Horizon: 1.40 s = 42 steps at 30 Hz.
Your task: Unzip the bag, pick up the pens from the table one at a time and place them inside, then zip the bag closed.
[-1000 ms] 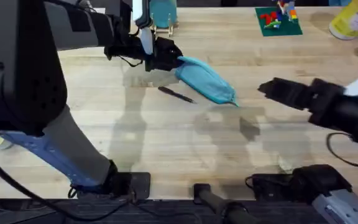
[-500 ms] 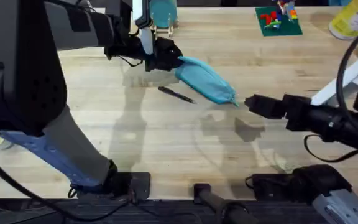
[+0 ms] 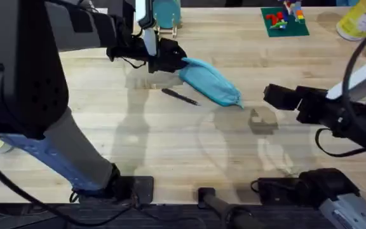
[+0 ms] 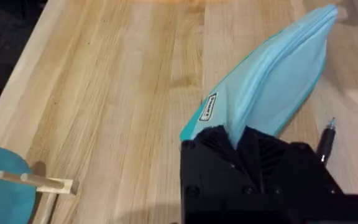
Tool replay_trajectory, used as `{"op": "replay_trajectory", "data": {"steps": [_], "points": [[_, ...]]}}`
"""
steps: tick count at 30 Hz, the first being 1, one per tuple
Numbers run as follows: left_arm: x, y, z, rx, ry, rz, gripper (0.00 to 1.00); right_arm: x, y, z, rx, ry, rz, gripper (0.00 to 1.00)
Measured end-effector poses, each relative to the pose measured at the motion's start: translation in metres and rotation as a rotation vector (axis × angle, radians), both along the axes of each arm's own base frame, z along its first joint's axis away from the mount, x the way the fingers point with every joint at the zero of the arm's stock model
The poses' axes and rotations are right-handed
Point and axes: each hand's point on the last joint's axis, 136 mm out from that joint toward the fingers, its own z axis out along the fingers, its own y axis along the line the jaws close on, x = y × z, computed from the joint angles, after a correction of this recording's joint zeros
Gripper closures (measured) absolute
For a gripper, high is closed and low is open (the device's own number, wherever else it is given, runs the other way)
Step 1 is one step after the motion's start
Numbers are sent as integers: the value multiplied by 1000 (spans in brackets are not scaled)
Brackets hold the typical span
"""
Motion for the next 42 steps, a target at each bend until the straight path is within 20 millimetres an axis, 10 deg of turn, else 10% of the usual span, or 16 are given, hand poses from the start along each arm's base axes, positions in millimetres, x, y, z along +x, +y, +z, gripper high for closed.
{"op": "replay_trajectory", "data": {"steps": [12,42], "points": [[0,0,0,0,0,0,958,-24,37,-13,-271,-37,521,4],[0,0,0,0,0,0,958,-44,59,-32,-321,-64,804,4]]}}
